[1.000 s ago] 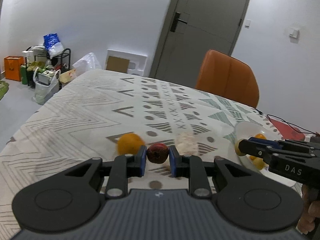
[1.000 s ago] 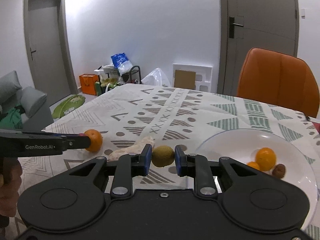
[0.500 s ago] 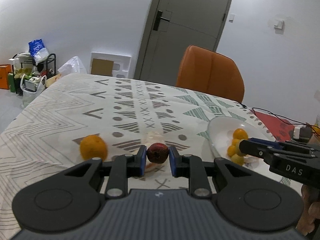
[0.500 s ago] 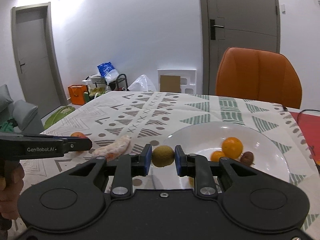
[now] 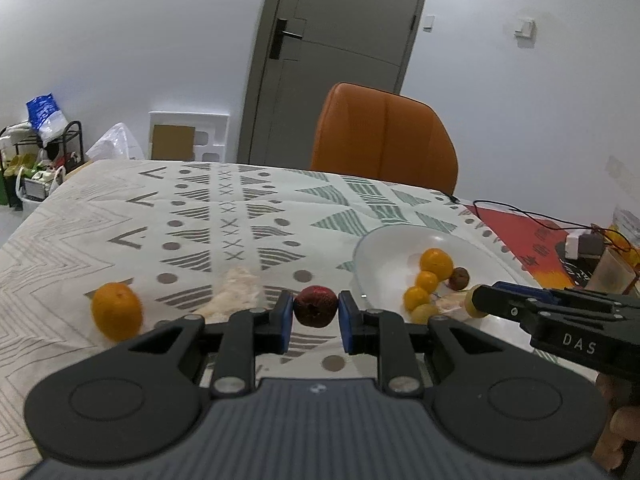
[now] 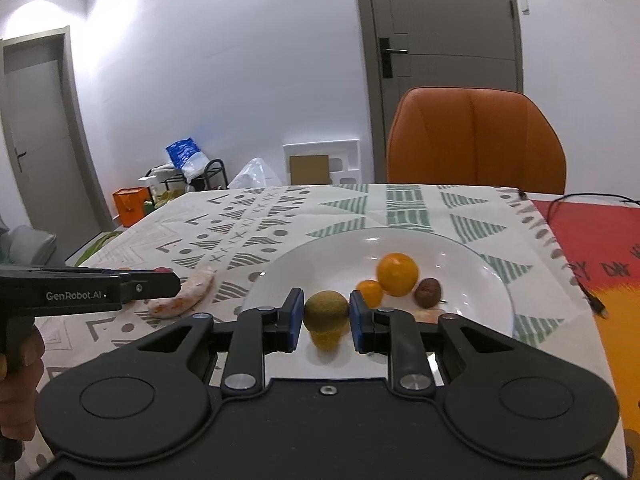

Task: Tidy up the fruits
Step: 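Carry the plum and yellow fruit over the white bowl and open both tools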

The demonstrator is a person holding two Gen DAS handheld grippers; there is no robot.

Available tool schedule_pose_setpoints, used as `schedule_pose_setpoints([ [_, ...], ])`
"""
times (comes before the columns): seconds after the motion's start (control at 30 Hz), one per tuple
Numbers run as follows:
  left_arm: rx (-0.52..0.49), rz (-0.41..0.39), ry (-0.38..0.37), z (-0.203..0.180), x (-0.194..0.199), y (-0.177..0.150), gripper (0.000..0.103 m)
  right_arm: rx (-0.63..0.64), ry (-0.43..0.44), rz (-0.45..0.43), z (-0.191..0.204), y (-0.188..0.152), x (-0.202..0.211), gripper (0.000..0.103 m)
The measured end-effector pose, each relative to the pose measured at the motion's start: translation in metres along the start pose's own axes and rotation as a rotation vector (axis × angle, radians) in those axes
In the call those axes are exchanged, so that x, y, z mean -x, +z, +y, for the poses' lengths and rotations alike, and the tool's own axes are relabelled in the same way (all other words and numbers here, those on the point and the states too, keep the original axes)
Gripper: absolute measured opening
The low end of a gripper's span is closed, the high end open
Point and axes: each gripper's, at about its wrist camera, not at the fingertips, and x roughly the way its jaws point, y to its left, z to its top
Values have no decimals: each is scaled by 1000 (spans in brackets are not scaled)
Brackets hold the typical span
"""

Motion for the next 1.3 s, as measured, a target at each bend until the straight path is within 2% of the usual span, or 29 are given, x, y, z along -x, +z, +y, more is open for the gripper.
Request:
schedule_pose_setpoints([
  [0.37, -60, 10, -39, -34, -10, 1, 23, -53, -38, 0, -26, -11, 12, 24],
  [0.43, -68, 11, -47, -40, -12, 1, 23, -65, -43, -2, -31, -12, 15, 29],
  [0.73, -104, 20, -82, -63, -16, 1, 23, -108, -49, -9, -44, -18, 27, 33],
  [0.93, -115, 28, -97, -71, -18, 1, 23, -104, -53, -14, -42, -20, 31, 39],
  [1.17, -103, 28, -71, -66, -15, 2, 29, -105, -70, -9, -41, -22, 32, 45],
  [1.2, -102, 31, -65, -65, -15, 2, 31, -102, -75, -7, -40, -22, 31, 48],
  [1.3, -102, 39, -31, -58, -13, 2, 44, -90, -94, -6, -35, -23, 30, 60],
])
